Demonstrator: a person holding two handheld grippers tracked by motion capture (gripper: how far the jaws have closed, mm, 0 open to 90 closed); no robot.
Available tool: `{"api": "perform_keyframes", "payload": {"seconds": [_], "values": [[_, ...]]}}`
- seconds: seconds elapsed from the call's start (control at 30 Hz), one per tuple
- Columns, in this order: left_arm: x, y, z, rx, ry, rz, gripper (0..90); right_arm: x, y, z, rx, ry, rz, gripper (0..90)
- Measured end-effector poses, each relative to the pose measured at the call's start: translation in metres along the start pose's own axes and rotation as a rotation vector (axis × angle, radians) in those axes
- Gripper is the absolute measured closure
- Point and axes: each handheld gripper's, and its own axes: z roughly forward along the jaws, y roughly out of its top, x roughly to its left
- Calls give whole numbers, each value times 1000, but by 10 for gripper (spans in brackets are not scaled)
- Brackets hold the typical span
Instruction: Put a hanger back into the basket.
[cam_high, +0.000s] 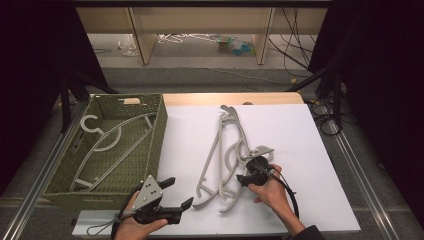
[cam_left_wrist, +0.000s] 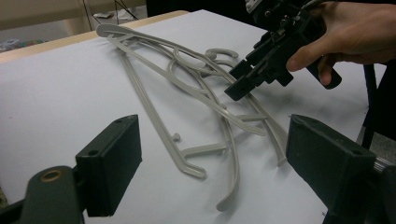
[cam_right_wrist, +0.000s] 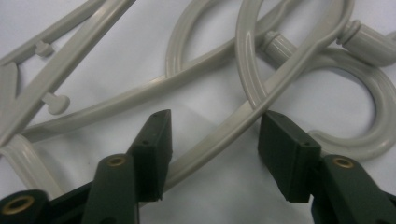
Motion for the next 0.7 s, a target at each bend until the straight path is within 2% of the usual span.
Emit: {"api": "perform_keyframes", "payload": {"seconds": [0.1, 0.17, 0.3, 0.33, 0.37, 0.4, 0.47, 0.5, 0.53, 0.63, 0.67, 0.7], "values": [[0, 0, 0, 1, 1, 1, 182, -7, -1, -3, 12, 26, 10, 498], [0, 0, 0, -7, -8, -3, 186, -9, -1, -3, 3, 31, 35, 517], [-1, 0, 0, -7, -13, 13, 209, -14, -2, -4, 4, 46, 45, 543], [-2, 0, 1, -13, -12, 14, 209, -13, -2, -5, 9, 52, 82, 551], [-2, 0, 1, -13, -12, 14, 209, -15, -2, -5, -1, 48, 79, 558], [-2, 0, 0, -8, -10, 18, 209, -18, -3, -7, 6, 46, 65, 565], [-1, 0, -1, -3, -6, 21, 209, -23, -4, -10, 28, 49, 69, 589], [0, 0, -1, -4, -3, 20, 209, -25, -5, -10, 3, 48, 98, 604], [0, 1, -1, -7, -4, 18, 208, -27, -6, -11, 6, 49, 125, 617], [0, 0, -1, -4, -4, 18, 208, -37, -9, -16, -10, 46, 149, 651], [0, 1, -1, -6, -4, 17, 208, -38, -9, -20, 12, 50, 182, 662], [0, 1, 0, -7, -5, 16, 208, -42, -10, -20, -6, 42, 167, 672]]}}
